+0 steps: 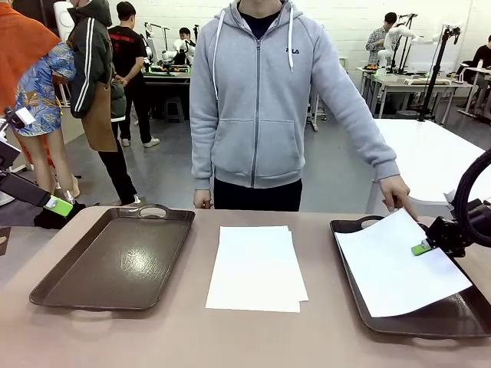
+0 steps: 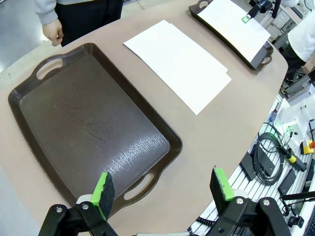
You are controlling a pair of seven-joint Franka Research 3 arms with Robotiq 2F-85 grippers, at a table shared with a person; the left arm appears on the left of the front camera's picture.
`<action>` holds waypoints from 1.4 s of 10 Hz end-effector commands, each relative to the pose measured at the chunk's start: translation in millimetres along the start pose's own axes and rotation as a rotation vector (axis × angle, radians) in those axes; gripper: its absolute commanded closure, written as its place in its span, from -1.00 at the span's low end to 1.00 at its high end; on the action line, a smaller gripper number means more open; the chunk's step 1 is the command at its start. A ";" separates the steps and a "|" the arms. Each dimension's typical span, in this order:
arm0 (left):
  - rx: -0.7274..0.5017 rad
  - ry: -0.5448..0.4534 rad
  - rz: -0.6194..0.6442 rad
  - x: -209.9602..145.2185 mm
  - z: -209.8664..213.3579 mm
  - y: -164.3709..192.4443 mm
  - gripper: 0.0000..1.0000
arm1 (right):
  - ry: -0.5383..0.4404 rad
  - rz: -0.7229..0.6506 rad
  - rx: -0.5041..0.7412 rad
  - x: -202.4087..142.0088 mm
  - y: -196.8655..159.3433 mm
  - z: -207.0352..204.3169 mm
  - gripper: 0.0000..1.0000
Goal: Sort the A4 documents.
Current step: Place the A4 Paper in the designated Handle tray.
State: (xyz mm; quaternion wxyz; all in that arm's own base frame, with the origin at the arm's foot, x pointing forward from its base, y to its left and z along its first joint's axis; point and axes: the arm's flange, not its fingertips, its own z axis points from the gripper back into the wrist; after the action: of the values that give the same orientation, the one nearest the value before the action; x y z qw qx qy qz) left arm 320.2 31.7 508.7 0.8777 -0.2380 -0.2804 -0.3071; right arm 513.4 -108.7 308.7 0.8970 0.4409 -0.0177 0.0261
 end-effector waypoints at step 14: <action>-0.016 -0.012 -0.011 -1.5 0.1 2.0 -1.00 | -0.072 -0.114 -0.122 -10.1 -14.4 -0.7 0.37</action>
State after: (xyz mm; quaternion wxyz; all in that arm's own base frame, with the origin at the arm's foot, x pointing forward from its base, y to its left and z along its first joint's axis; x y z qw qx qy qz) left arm 320.2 31.7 508.7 0.8777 -0.2381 -0.2804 -0.3071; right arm 513.1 -120.8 295.8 0.9153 0.4004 -0.0313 -0.0313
